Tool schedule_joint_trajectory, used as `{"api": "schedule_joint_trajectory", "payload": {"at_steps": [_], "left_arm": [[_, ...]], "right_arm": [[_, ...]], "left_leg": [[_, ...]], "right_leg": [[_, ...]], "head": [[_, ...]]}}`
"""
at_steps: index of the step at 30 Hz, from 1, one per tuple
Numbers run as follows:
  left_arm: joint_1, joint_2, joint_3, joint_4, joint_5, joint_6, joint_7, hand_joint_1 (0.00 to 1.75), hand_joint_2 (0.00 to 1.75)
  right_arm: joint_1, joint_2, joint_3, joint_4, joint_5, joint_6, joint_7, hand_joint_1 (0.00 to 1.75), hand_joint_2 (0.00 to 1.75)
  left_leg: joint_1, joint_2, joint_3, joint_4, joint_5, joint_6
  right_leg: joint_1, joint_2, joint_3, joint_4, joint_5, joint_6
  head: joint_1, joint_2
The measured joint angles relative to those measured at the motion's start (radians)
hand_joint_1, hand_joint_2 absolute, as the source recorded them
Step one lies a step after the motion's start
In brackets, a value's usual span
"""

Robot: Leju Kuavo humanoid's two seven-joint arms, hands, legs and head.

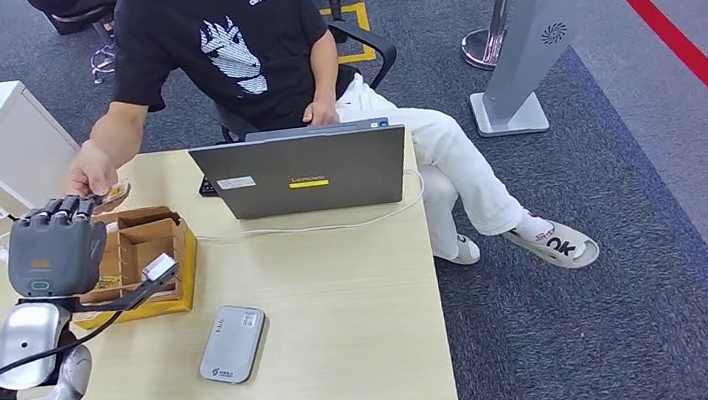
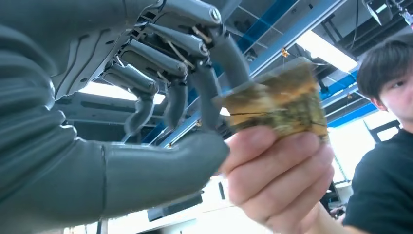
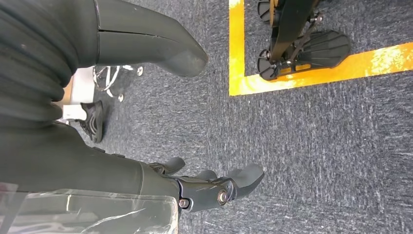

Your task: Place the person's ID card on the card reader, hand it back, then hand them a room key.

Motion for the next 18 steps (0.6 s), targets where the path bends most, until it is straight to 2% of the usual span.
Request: {"api": "schedule_joint_trajectory", "payload": {"at_steps": [4, 10, 14, 18], "left_arm": [[0.030, -0.024, 0.013, -0.031, 0.027, 0.066, -0.025, 0.00, 1.75], [0.135, -0.103, 0.069, -0.155, 0.153, 0.129, -0.123, 0.00, 1.75], [0.241, -0.192, 0.132, -0.293, 0.313, 0.165, -0.217, 0.00, 1.75], [0.332, -0.314, 0.244, -0.430, 0.663, 0.152, -0.392, 0.00, 1.75]], "right_arm": [[0.000, 0.000, -0.009, 0.000, 0.010, -0.001, 0.000, 0.00, 1.75], [0.001, 0.003, -0.031, 0.000, 0.012, -0.014, 0.001, 0.00, 1.75], [0.001, 0.008, -0.055, 0.000, 0.004, -0.031, 0.005, 0.00, 1.75], [0.001, 0.015, -0.085, -0.001, 0.004, -0.051, 0.009, 0.00, 1.75]], "left_leg": [[0.000, 0.000, 0.000, 0.000, 0.000, 0.000], [-0.001, 0.000, -0.001, 0.000, -0.001, 0.000], [-0.001, 0.001, -0.001, 0.000, -0.001, 0.000], [0.000, 0.000, -0.003, 0.000, -0.001, 0.001]], "right_leg": [[0.000, 0.000, 0.000, 0.000, 0.000, 0.000], [0.000, 0.000, 0.000, 0.000, 0.000, 0.000], [0.000, 0.001, 0.000, 0.000, -0.001, 0.001], [0.000, 0.000, -0.001, 0.000, -0.001, 0.001]], "head": [[0.000, 0.000], [0.000, 0.000], [0.000, 0.000], [0.000, 0.000]]}}
